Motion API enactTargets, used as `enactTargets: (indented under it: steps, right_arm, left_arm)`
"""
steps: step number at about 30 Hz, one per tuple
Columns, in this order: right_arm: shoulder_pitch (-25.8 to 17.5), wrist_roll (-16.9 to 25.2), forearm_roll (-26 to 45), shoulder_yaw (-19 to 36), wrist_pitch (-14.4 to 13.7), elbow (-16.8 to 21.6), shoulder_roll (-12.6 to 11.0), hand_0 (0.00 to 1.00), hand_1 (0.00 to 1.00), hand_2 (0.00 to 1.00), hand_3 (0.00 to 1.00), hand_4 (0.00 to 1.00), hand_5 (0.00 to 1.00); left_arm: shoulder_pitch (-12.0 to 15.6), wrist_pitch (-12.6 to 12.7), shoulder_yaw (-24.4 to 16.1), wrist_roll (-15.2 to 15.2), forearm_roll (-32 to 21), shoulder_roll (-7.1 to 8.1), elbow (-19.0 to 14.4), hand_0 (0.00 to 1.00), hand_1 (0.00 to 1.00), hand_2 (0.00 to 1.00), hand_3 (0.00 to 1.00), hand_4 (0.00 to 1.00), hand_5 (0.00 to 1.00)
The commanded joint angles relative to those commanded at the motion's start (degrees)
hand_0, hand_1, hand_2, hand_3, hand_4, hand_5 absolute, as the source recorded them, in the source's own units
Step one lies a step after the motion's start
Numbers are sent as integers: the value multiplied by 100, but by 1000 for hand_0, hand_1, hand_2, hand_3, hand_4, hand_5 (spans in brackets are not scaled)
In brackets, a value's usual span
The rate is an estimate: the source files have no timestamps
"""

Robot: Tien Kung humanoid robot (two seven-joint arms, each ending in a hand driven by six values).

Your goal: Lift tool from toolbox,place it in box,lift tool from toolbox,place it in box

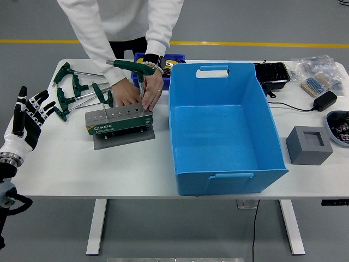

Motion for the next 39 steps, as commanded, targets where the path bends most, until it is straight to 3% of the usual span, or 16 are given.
enactTargets:
  steps: [14, 15, 16, 20, 21, 22, 25, 26, 28, 31, 34, 36, 39]
  right_arm:
    - [1, -3, -2, -7, -28, -2, 6, 719, 701, 783, 641, 838, 780]
    - [1, -6, -2, -13, -31, -2, 8, 719, 701, 783, 641, 838, 780]
    - [0, -8, 1, -20, -32, -2, 10, 715, 701, 783, 639, 839, 779]
    - [-10, -10, 24, -34, -35, -4, 20, 715, 701, 783, 639, 839, 779]
    - [-12, -10, 33, -39, -35, -5, 23, 715, 701, 783, 639, 839, 779]
    - [-13, -12, 39, -46, -34, -6, 24, 714, 700, 782, 637, 837, 779]
    - [-6, -21, 30, -59, -37, -7, 21, 714, 700, 782, 637, 837, 779]
    - [-1, -25, 21, -60, -40, -7, 19, 714, 700, 782, 637, 837, 779]
    - [3, -31, 19, -58, -46, -6, 20, 712, 694, 778, 632, 837, 778]
    - [14, -43, -21, -47, -61, -3, 15, 712, 694, 778, 632, 837, 778]
    - [21, -59, -64, -20, -80, -3, 16, 711, 693, 776, 623, 836, 775]
    - [26, -54, -47, -27, -88, 1, 14, 711, 693, 776, 623, 836, 775]
    - [25, -47, -22, -21, -99, 2, 19, 711, 693, 776, 623, 836, 775]
  left_arm:
    - [2, -32, -26, 13, 348, 63, -189, 884, 827, 911, 814, 994, 998]
    - [9, 9, -28, -27, 471, 70, -242, 884, 827, 911, 814, 994, 998]
    - [23, 67, -35, -70, 624, 76, -322, 954, 925, 990, 893, 998, 760]
    - [108, 759, -13, -308, 1532, 100, -985, 954, 925, 990, 893, 998, 760]
    - [109, 1016, 55, -201, 1793, 126, -1244, 954, 925, 990, 893, 998, 760]
    - [90, 1229, 152, -58, 2016, 162, -1459, 998, 998, 998, 990, 998, 526]
    - [-93, 1821, 605, 405, 2761, 306, -2200, 998, 998, 998, 990, 998, 526]
    - [-208, 1861, 805, 597, 2984, 345, -2423, 998, 998, 998, 990, 998, 526]
    - [-467, 1733, 1216, 1021, 3469, 392, -2908, 998, 998, 998, 998, 998, 468]
    - [-928, 1418, 1820, 1702, 4203, 354, -3467, 998, 998, 998, 998, 998, 468]
    - [-1399, 1350, 2381, 2381, 4910, 239, -3443, 998, 998, 998, 998, 998, 472]
    - [-1672, 1139, 2652, 2777, 5432, 133, -3303, 998, 998, 998, 998, 998, 472]
    - [-1959, 1070, 2900, 3136, 6139, -27, -3010, 998, 998, 998, 998, 998, 472]
